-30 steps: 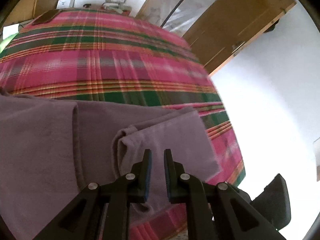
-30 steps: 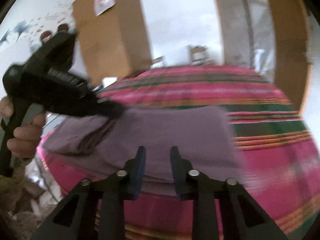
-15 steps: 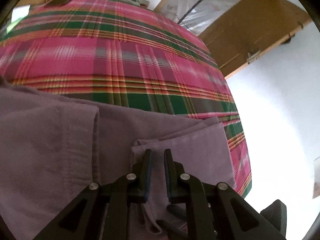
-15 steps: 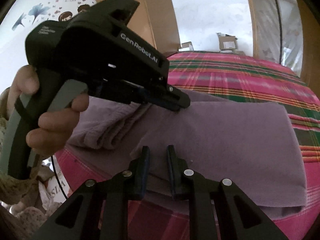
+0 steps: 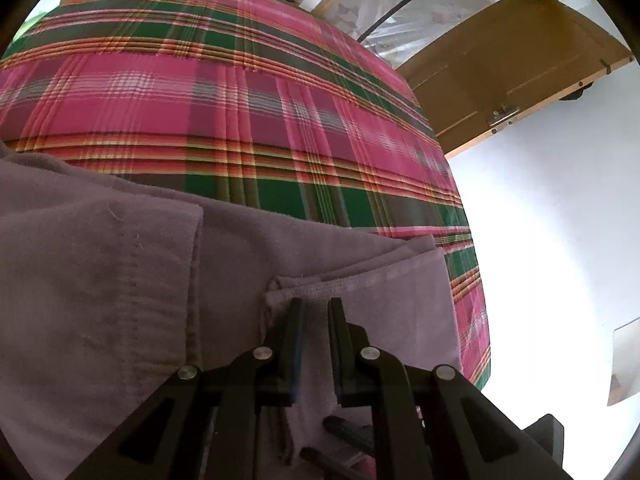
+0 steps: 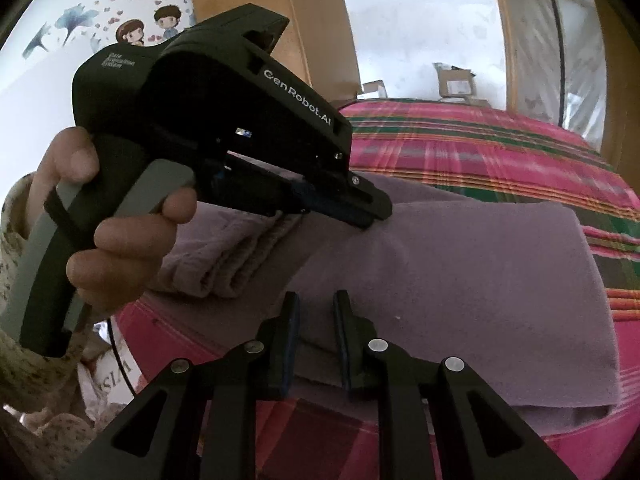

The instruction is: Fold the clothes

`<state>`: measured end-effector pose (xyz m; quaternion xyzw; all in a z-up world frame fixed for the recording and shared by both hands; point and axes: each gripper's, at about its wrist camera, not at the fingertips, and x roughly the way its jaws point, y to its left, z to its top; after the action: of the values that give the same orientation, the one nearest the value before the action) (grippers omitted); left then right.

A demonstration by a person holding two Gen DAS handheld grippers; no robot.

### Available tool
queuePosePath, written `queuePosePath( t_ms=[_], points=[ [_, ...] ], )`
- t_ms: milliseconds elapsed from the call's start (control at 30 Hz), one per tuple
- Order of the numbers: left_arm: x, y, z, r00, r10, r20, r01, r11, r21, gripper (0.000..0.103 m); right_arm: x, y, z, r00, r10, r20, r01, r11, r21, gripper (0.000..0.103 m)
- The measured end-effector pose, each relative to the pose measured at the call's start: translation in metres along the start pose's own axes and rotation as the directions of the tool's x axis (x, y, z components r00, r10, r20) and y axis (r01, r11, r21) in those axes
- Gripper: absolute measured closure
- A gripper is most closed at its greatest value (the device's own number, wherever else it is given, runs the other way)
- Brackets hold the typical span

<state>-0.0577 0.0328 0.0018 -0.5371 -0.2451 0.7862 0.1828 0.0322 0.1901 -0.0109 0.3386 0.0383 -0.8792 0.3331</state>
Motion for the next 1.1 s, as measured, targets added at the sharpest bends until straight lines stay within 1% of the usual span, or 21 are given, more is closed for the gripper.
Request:
queuePosePath(
  t_ms=[67,133,200,267,333,433,600,700,767,867,900,967,1033,1100],
  points=[
    [-0.008,-0.002,-0.002,1.000,-0.007,0.021,0.007,1.000,0.009,0.091,-0.001,0.003,0.001,1.000,-0.018,-0.007,0.018,1.000,-0.010,0.085],
    [-0.019,-0.003,-0.004,0.999,-0.001,0.045,0.000,1.000,0.019,0.081,-0.008,0.005,0.003,1.000,-0.029,0.012,0.029,1.000,-0.010,0.085],
    [-0.032,0.001,-0.006,0.998,-0.004,0.065,0.004,1.000,0.006,0.079,-0.015,0.008,0.005,0.999,-0.032,0.037,0.032,0.999,-0.008,0.084],
    [-0.046,0.006,-0.009,0.995,0.007,0.095,-0.007,1.000,0.002,0.078,-0.020,0.012,0.008,0.998,-0.042,0.048,0.043,0.999,-0.019,0.082],
    [-0.059,0.012,-0.013,0.992,0.031,0.118,-0.032,0.999,0.003,0.078,-0.025,0.016,0.009,0.997,-0.044,0.059,0.046,0.999,-0.025,0.082],
    [-0.081,0.027,-0.019,0.987,0.033,0.157,-0.028,0.999,-0.035,0.076,-0.027,0.019,0.009,0.997,-0.041,0.071,0.042,0.999,-0.022,0.082],
    [-0.106,0.052,-0.030,0.977,0.074,0.202,-0.058,0.995,-0.084,0.075,-0.011,0.020,0.004,0.999,-0.044,0.012,0.044,0.999,0.003,0.082],
    [-0.116,0.062,-0.036,0.975,0.086,0.207,-0.067,0.993,-0.098,0.075,-0.003,0.022,0.002,0.998,-0.066,-0.008,0.065,0.998,-0.002,0.082],
    [-0.123,0.067,-0.042,0.970,0.099,0.223,-0.077,0.992,-0.104,0.075,-0.005,0.023,0.005,0.997,-0.076,0.001,0.076,0.997,-0.007,0.082],
    [-0.134,0.077,-0.050,0.965,0.118,0.236,-0.093,0.989,-0.114,0.075,-0.017,0.027,0.009,0.995,-0.080,0.063,0.081,0.997,-0.012,0.082],
    [-0.138,0.082,-0.053,0.963,0.118,0.241,-0.091,0.988,-0.121,0.075,-0.017,0.029,0.009,0.994,-0.091,0.062,0.092,0.996,-0.017,0.082],
    [-0.144,0.089,-0.059,0.960,0.119,0.255,-0.085,0.987,-0.140,0.075,-0.008,0.027,0.007,0.995,-0.095,0.025,0.095,0.995,-0.007,0.082],
    [-0.151,0.099,-0.066,0.955,0.138,0.264,-0.097,0.982,-0.164,0.075,0.003,0.024,0.004,0.995,-0.100,-0.019,0.100,0.995,0.014,0.082],
    [-0.159,0.113,-0.073,0.947,0.165,0.274,-0.115,0.975,-0.192,0.075,0.004,0.023,0.004,0.993,-0.115,-0.028,0.116,0.993,0.017,0.082]
  ],
)
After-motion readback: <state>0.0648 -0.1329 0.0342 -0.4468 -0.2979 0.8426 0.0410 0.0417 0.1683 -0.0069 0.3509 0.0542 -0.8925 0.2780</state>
